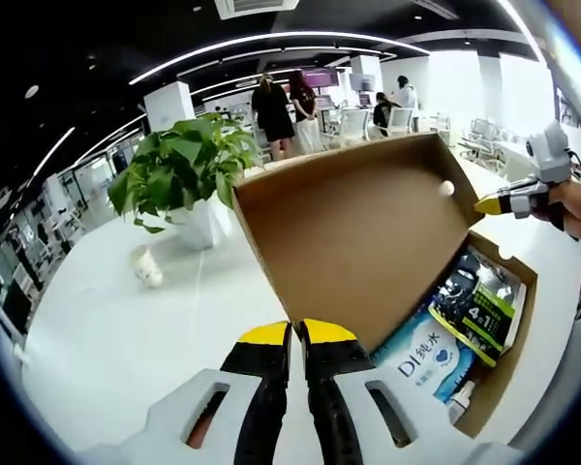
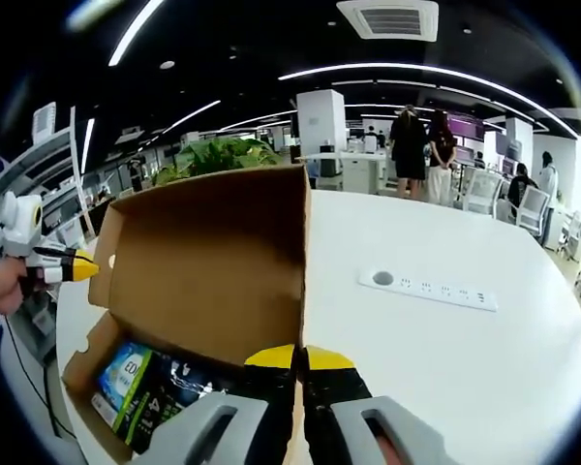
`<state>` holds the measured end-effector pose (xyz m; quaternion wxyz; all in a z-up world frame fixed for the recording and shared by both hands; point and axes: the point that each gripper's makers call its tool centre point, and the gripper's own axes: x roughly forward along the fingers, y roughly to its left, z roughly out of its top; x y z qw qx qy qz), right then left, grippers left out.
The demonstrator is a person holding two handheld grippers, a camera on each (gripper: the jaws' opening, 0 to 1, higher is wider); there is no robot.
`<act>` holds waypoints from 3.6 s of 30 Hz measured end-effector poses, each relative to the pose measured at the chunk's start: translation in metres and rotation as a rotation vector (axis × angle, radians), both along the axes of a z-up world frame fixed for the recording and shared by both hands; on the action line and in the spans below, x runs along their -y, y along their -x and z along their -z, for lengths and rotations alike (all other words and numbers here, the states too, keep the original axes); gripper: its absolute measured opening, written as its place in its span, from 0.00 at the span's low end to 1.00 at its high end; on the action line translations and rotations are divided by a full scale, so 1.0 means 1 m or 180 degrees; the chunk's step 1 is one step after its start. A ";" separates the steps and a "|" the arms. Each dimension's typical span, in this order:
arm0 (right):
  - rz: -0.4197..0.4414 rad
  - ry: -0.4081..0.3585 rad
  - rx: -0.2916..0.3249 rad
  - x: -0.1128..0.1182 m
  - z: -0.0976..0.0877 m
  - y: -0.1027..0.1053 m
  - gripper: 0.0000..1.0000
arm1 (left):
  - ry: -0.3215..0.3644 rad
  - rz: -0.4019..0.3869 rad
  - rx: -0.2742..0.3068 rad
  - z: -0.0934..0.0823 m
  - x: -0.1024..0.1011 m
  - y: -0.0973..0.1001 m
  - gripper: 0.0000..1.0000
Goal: Operate the shoe box by opening the lid, removing the specified soft item, and placing it in the target area until the item is outside and the box remains undamaged.
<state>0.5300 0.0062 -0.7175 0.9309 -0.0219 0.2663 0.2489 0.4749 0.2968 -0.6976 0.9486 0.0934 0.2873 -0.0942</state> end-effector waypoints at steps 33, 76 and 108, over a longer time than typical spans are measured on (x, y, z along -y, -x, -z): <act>0.0016 0.0020 -0.0048 0.000 0.007 -0.017 0.00 | 0.0043 -0.0012 -0.0107 0.019 -0.009 -0.026 0.03; 0.0084 0.0055 -0.0232 -0.002 0.023 -0.019 0.00 | 0.0138 0.0038 -0.0304 0.046 -0.010 -0.036 0.00; 0.0133 0.0058 -0.0330 0.014 0.023 0.019 0.00 | 0.0265 -0.0123 -0.0268 0.030 -0.017 0.014 0.00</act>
